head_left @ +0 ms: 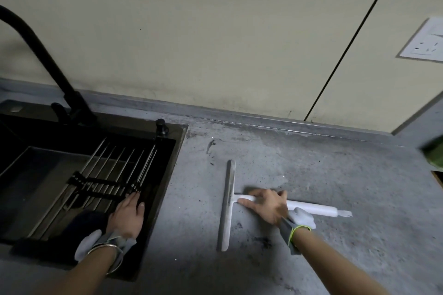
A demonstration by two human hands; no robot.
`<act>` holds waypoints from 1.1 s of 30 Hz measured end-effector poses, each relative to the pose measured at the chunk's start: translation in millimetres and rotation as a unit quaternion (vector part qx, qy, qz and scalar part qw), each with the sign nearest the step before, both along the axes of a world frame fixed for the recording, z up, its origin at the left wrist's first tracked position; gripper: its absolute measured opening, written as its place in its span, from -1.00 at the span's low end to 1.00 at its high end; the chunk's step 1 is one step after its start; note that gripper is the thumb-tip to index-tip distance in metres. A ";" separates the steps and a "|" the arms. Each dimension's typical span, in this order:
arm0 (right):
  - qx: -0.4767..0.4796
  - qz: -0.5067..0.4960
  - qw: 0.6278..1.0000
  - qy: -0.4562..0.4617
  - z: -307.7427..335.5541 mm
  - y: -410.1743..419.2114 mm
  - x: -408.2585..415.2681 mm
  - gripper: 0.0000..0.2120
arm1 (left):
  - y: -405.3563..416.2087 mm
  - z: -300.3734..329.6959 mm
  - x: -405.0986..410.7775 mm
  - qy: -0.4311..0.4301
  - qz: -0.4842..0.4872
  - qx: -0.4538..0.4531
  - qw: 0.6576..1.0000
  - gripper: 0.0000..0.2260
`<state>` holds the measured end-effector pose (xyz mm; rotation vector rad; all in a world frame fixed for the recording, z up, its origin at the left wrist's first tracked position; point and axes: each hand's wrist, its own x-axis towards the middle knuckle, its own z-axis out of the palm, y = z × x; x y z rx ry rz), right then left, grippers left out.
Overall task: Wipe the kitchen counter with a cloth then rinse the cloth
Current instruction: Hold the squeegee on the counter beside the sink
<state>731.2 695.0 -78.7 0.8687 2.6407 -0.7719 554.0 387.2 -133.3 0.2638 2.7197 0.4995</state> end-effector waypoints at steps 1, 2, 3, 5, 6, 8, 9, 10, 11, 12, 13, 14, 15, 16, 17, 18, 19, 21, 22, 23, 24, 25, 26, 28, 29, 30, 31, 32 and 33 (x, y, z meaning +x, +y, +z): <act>0.000 0.003 1.000 -0.001 -0.5 -7.9 -2.9 -0.49 | -2.1 -2.5 -1.4 -0.002 -0.004 0.003 1.000 -0.59; 0.001 0.008 1.000 0.000 -1.1 -15.1 -5.2 -0.50 | -3.7 -4.3 -2.5 -0.005 -0.010 0.000 1.000 -0.60; -0.001 0.011 1.000 -0.002 -2.2 -22.2 -7.4 -0.50 | -5.3 -5.4 -3.2 -0.010 -0.019 -0.006 1.000 -0.60; -0.008 0.015 1.000 -0.002 -3.5 -35.4 -10.6 -0.50 | -7.5 -7.2 -4.0 -0.015 -0.037 -0.006 0.999 -0.61; -0.008 0.016 1.000 0.001 -3.7 -41.6 -11.4 -0.50 | -8.2 -8.0 -4.1 -0.014 -0.043 -0.002 0.999 -0.62; -0.006 0.012 1.000 0.006 -1.1 -52.9 -11.9 -0.52 | -9.2 -8.3 -5.2 -0.002 -0.055 0.011 0.998 -0.63; -0.009 0.002 1.000 0.010 0.5 -59.0 -11.8 -0.53 | -11.8 -7.1 -6.2 0.007 -0.064 0.018 0.998 -0.63; -0.014 -0.009 1.000 0.017 2.1 -62.0 -10.3 -0.55 | -13.8 -5.8 -6.9 0.021 -0.073 0.028 0.997 -0.64; -0.016 -0.015 0.999 0.025 3.7 -63.7 -7.6 -0.55 | -16.3 -4.3 -8.1 0.037 -0.078 0.037 0.996 -0.65; -0.015 -0.018 0.999 0.029 5.4 -64.0 -4.0 -0.54 | -19.1 -2.6 -9.5 0.051 -0.079 0.043 0.995 -0.65; -0.013 -0.023 0.999 0.029 6.4 -63.2 0.1 -0.54 | -22.6 -1.0 -11.1 0.061 -0.077 0.046 0.994 -0.65; -0.011 -0.035 0.999 0.027 7.4 -61.9 5.6 -0.55 | -26.8 -0.1 -12.8 0.067 -0.075 0.045 0.994 -0.64; -0.010 -0.050 0.998 0.024 7.7 -60.6 12.0 -0.55 | -31.7 -0.1 -14.5 0.068 -0.072 0.042 0.994 -0.63; -0.008 -0.061 0.998 0.021 8.2 -58.6 18.6 -0.56 | -35.8 -0.7 -16.7 0.068 -0.071 0.040 0.994 -0.62; -0.009 -0.068 0.998 0.012 8.4 -57.7 25.6 -0.56 | -40.2 -1.9 -18.5 0.063 -0.071 0.038 0.995 -0.61; -0.008 -0.071 0.997 0.004 8.3 -57.0 32.3 -0.56 | -44.0 -2.9 -19.4 0.058 -0.074 0.038 0.995 -0.61; -0.007 -0.073 0.997 0.000 8.1 -56.9 38.0 -0.55 | -47.1 -4.3 -19.9 0.052 -0.080 0.038 0.995 -0.61; -0.013 -0.073 0.997 0.000 7.8 -60.2 44.4 -0.55 | -52.5 -7.1 -19.6 0.039 -0.089 0.036 0.995 -0.60; -0.014 -0.072 0.997 -0.001 7.7 -63.3 44.7 -0.54 | -53.9 -7.7 -19.2 0.031 -0.092 0.034 0.995 -0.59; -0.015 -0.072 0.997 -0.005 7.8 -67.4 43.7 -0.51 | -55.1 -8.1 -18.6 0.025 -0.095 0.032 0.995 -0.59; -0.014 -0.070 0.997 -0.008 7.7 -72.3 42.0 -0.48 | -55.4 -7.7 -17.9 0.023 -0.097 0.030 0.995 -0.58; -0.013 -0.064 0.998 -0.012 7.3 -77.6 39.3 -0.47 | -55.3 -7.1 -18.0 0.023 -0.098 0.029 0.995 -0.58; -0.011 -0.056 0.998 -0.017 7.2 -83.6 36.0 -0.48 | -54.9 -6.2 -18.2 0.023 -0.098 0.026 0.995 -0.58; -0.011 -0.045 0.999 -0.024 7.6 -97.1 27.6 -0.50 | -54.4 -4.1 -18.6 0.027 -0.106 0.016 0.994 -0.58; -0.016 -0.037 0.999 -0.024 7.4 -104.4 23.2 -0.51 | -55.4 -3.7 -18.7 0.030 -0.112 0.013 0.993 -0.58; -0.022 -0.027 0.999 -0.021 7.3 -108.4 20.4 -0.51 | -53.2 -3.4 -18.9 0.032 -0.118 0.011 0.992 -0.58; -0.026 -0.015 0.999 -0.017 6.8 -114.9 17.2 -0.51 | -53.8 -2.8 -19.3 0.032 -0.122 0.009 0.992 -0.58; -0.029 -0.008 0.999 -0.011 6.4 -121.3 13.8 -0.51 | -54.3 -1.4 -19.9 0.031 -0.126 0.007 0.992 -0.58; -0.030 -0.005 1.000 -0.006 6.2 -127.9 11.6 -0.52 | -55.1 -0.2 -19.9 0.029 -0.130 0.006 0.991 -0.58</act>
